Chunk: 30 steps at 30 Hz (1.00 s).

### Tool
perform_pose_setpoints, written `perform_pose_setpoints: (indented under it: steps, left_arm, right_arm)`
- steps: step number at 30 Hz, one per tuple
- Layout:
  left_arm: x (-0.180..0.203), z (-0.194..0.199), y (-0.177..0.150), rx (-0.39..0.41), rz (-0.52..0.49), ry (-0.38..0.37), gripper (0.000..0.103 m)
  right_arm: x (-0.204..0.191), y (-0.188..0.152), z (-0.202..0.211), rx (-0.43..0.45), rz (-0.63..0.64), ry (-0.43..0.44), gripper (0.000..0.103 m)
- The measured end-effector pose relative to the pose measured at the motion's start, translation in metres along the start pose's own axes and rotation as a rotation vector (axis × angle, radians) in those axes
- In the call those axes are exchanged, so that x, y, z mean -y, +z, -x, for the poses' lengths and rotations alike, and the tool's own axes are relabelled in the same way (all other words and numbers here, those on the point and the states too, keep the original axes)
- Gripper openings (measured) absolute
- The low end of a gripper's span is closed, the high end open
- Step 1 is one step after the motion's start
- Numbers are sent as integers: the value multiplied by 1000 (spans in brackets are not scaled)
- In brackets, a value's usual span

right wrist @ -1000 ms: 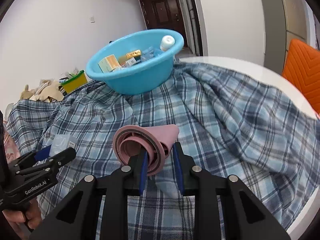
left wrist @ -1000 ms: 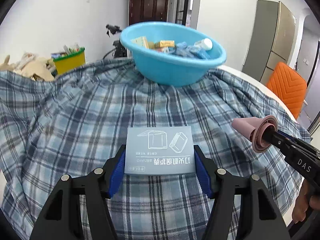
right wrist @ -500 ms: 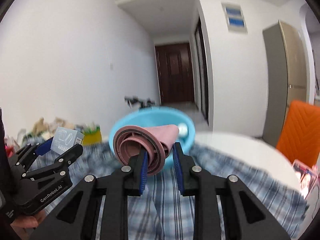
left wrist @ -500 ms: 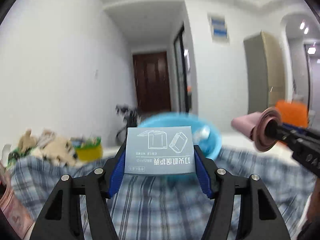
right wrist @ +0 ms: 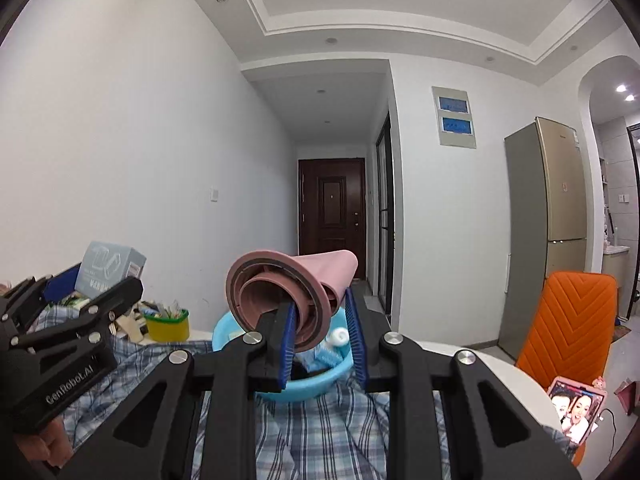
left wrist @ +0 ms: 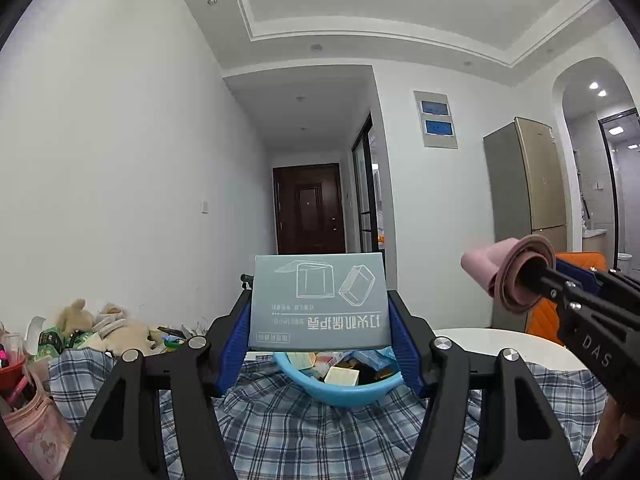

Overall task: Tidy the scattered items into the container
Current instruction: 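Lift and carry the grey card and pink roll toward the basin with both grippers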

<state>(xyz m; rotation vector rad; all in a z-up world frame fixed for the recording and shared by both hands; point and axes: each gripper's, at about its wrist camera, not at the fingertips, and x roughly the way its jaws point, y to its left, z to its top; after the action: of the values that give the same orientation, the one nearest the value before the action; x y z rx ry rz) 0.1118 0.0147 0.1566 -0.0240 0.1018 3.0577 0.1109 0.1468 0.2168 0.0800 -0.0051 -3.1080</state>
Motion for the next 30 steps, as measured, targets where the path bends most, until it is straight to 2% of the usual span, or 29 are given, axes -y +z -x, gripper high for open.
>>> perform_pose_setpoints:
  steps: [7,13,19,26,30]
  left_arm:
    - [1,-7,-2,-39,-3,-8,65]
    - [-8,-42,-6,-103,23,-28,65]
    - [-13,-102,-11,-159,25,-24,65]
    - [-26,-196,0,-216,121,-131,65]
    - [-25,-256,5,-277,99,-110,65]
  right_arm:
    - [4,-3,-12,-32,-5,0,22]
    - [6,-1,-34,-53,-2,32,22]
    - [12,4,-86,-99,-4,50,22]
    - [19,16,-156,-149,-20,55,22]
    - [17,23,-194,-160,1,35,21]
